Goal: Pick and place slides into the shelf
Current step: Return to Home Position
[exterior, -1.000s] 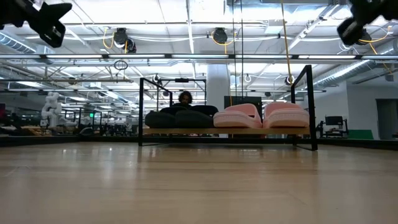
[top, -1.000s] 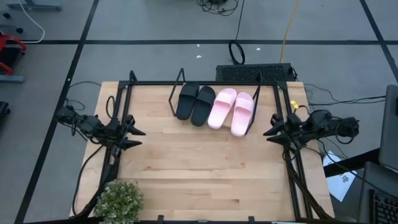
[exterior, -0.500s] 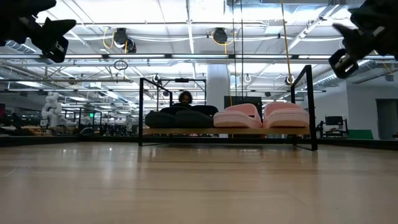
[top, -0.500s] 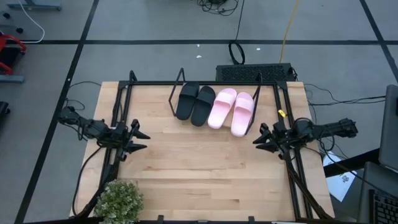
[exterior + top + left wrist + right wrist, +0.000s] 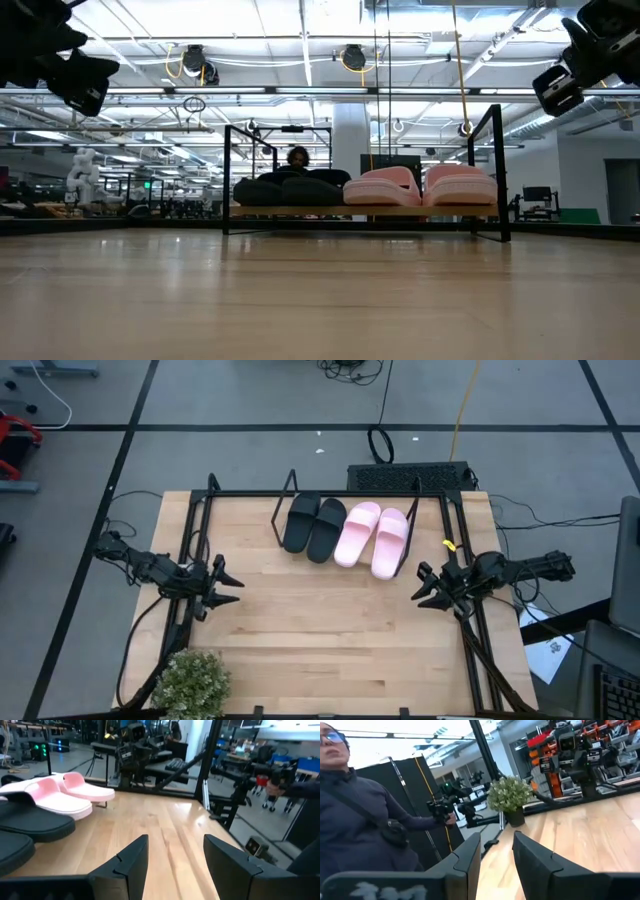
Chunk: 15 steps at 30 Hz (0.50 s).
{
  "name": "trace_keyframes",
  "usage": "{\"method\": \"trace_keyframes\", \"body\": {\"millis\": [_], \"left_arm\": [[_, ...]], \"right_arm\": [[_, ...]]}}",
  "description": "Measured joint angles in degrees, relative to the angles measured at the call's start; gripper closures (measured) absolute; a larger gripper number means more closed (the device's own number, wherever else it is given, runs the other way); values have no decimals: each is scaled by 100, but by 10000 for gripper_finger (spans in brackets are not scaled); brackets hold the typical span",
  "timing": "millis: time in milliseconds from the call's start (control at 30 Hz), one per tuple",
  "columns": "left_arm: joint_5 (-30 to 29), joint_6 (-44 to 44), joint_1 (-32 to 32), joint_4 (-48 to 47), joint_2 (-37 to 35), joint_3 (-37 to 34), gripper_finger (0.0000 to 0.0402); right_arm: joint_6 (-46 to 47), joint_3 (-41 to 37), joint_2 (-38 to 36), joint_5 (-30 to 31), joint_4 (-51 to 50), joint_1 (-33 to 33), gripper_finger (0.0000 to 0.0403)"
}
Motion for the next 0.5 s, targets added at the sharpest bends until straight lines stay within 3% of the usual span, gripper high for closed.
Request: {"method": "trace_keyframes", "body": {"millis": [500], "left_arm": [[0,205,0,-361,0,2,213]], "right_arm": [[-239,-12,1,-23,-549,0,296]]}}
